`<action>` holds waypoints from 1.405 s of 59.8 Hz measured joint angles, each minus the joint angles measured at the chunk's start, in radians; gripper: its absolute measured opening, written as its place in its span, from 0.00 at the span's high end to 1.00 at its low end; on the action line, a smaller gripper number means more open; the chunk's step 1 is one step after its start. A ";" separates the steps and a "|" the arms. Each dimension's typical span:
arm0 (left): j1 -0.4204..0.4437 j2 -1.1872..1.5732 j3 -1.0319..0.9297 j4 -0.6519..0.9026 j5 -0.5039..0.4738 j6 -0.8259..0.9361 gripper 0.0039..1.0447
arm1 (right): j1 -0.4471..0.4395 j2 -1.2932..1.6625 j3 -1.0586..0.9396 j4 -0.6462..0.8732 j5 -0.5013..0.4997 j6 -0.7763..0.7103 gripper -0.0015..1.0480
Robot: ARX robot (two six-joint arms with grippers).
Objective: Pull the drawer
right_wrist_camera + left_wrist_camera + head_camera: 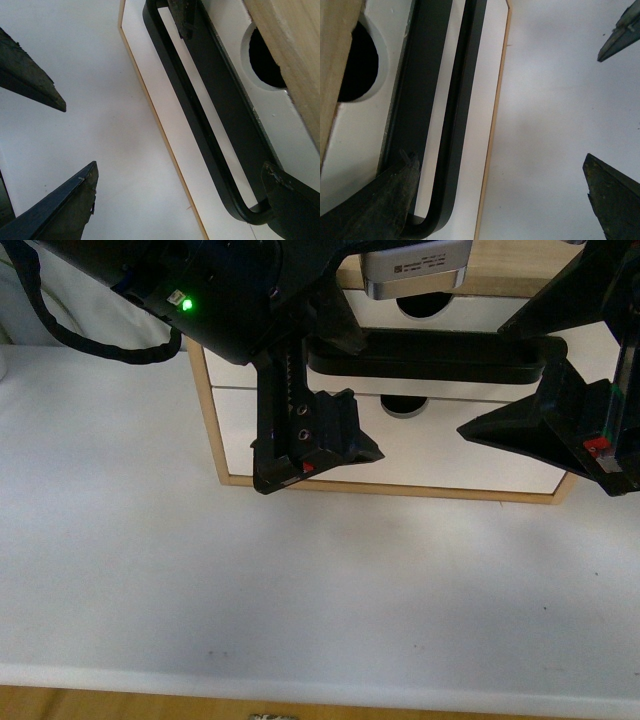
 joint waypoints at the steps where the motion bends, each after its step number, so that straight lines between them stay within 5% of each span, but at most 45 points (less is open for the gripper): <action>1: 0.000 0.001 0.000 0.000 -0.003 0.000 0.06 | 0.000 0.003 0.002 0.003 0.000 0.000 0.09; 84: -0.005 -0.002 -0.011 -0.129 -0.027 0.212 0.06 | 0.039 0.113 0.076 -0.129 -0.004 -0.060 0.09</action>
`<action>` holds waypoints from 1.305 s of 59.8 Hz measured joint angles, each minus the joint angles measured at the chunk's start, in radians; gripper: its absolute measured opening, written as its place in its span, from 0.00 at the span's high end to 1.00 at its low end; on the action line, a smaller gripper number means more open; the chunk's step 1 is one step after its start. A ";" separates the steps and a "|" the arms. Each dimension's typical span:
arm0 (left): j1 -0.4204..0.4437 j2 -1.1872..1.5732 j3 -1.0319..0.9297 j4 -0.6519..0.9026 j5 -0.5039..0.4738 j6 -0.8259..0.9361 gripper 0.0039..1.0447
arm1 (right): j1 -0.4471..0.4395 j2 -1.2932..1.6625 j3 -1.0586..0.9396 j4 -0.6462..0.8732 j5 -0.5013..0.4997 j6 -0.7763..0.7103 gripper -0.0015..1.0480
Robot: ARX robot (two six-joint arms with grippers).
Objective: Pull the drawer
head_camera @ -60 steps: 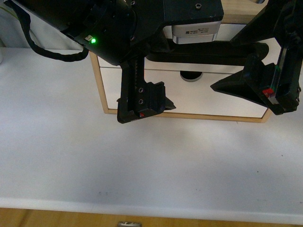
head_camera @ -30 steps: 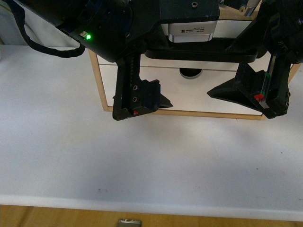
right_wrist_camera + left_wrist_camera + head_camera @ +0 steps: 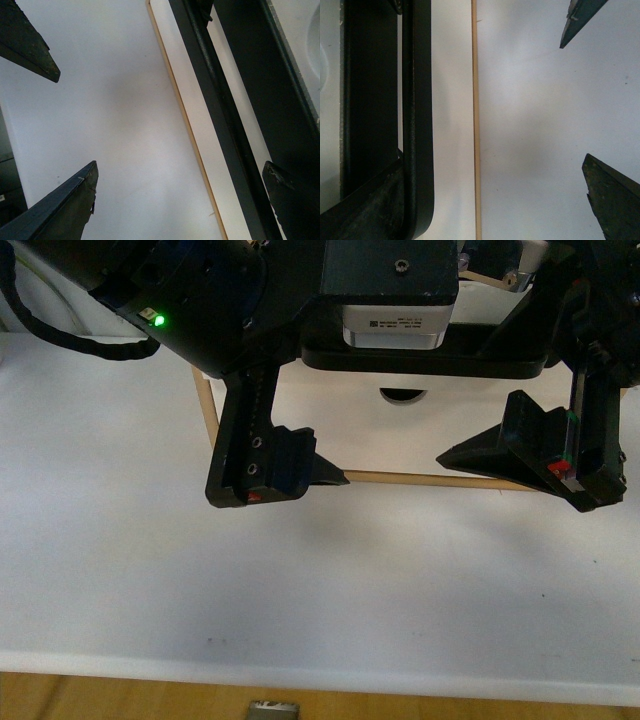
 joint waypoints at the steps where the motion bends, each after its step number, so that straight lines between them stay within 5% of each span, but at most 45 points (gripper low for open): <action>1: 0.000 -0.004 -0.005 -0.002 0.000 0.004 0.06 | 0.001 -0.002 -0.002 -0.004 -0.003 -0.003 0.09; 66: -0.071 -0.311 -0.332 -0.023 -0.010 0.071 0.05 | 0.131 -0.233 -0.224 -0.060 -0.026 0.042 0.09; 78: -0.061 -0.344 -0.354 0.053 0.053 -0.002 0.06 | 0.120 -0.251 -0.226 -0.019 -0.013 0.046 0.09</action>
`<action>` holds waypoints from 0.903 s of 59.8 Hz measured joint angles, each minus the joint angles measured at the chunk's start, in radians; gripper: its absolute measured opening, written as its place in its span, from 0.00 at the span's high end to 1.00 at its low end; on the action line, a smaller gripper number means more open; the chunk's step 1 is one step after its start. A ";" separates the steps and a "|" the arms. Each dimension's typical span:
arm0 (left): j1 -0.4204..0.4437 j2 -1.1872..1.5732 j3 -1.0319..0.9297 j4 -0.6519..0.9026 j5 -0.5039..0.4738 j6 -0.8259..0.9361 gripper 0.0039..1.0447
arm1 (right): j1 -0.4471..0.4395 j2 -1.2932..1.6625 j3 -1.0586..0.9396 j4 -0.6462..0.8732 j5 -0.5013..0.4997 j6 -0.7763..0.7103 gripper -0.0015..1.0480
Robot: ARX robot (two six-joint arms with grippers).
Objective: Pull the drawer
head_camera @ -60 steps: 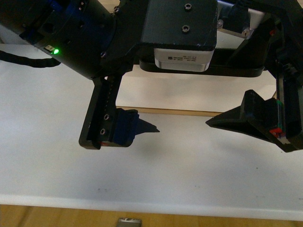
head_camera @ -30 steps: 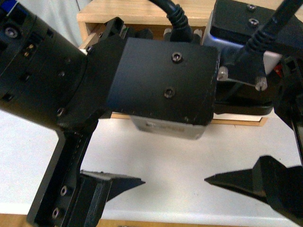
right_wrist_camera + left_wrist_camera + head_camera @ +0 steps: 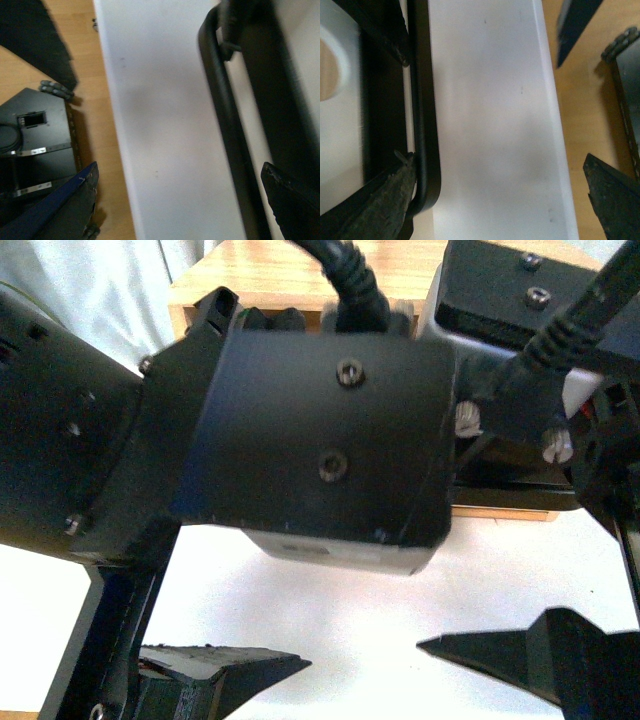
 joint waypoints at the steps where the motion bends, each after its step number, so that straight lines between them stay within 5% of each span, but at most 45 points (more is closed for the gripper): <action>1: 0.000 -0.011 -0.005 0.010 0.012 -0.012 0.06 | -0.003 -0.004 0.001 0.006 0.005 -0.002 0.09; 28: 0.026 -0.274 -0.059 0.281 0.049 -0.279 0.06 | -0.083 -0.217 -0.022 0.237 0.077 0.075 0.09; 37: 0.130 -0.375 -0.189 0.582 -0.081 -0.467 0.06 | -0.132 -0.333 -0.146 0.536 0.204 0.209 0.09; 54: 0.356 -0.684 -0.426 0.658 -0.118 -0.842 0.06 | -0.197 -0.599 -0.364 0.706 0.409 0.391 0.09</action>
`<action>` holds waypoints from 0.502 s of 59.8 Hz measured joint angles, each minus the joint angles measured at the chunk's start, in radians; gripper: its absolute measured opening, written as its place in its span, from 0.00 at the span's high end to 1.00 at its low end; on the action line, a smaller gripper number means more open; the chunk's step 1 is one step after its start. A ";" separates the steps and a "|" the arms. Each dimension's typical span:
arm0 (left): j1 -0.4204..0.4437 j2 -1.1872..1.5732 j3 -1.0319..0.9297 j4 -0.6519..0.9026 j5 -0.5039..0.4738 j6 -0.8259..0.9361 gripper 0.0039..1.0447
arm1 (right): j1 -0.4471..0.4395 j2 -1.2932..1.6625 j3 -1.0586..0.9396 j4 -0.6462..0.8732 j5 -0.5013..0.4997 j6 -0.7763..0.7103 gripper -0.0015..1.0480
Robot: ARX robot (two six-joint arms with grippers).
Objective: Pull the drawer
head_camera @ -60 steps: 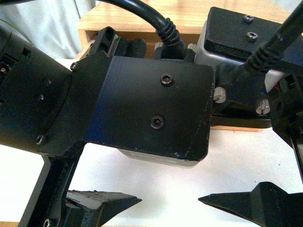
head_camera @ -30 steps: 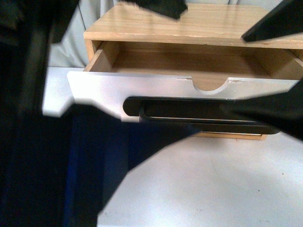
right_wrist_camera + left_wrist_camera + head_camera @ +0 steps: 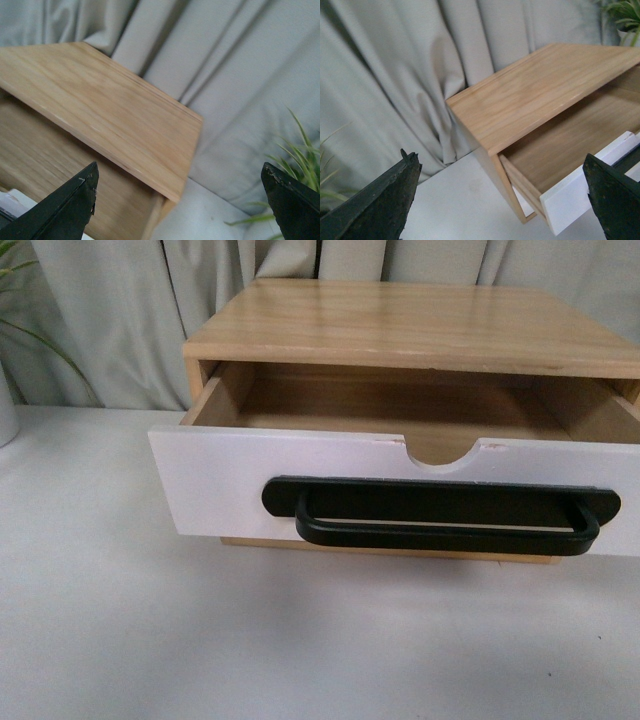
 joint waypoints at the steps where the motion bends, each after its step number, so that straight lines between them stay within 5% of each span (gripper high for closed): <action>1: 0.006 -0.014 -0.010 0.000 -0.006 -0.010 0.06 | -0.002 -0.010 -0.008 0.003 0.005 0.008 0.09; 16: 0.184 -0.280 -0.188 -0.091 -0.119 -0.329 0.06 | -0.006 -0.234 -0.202 0.093 0.291 0.214 0.09; 30: 0.182 -0.296 -0.195 -0.100 -0.154 -0.401 0.08 | -0.011 -0.260 -0.195 0.021 0.257 0.303 0.15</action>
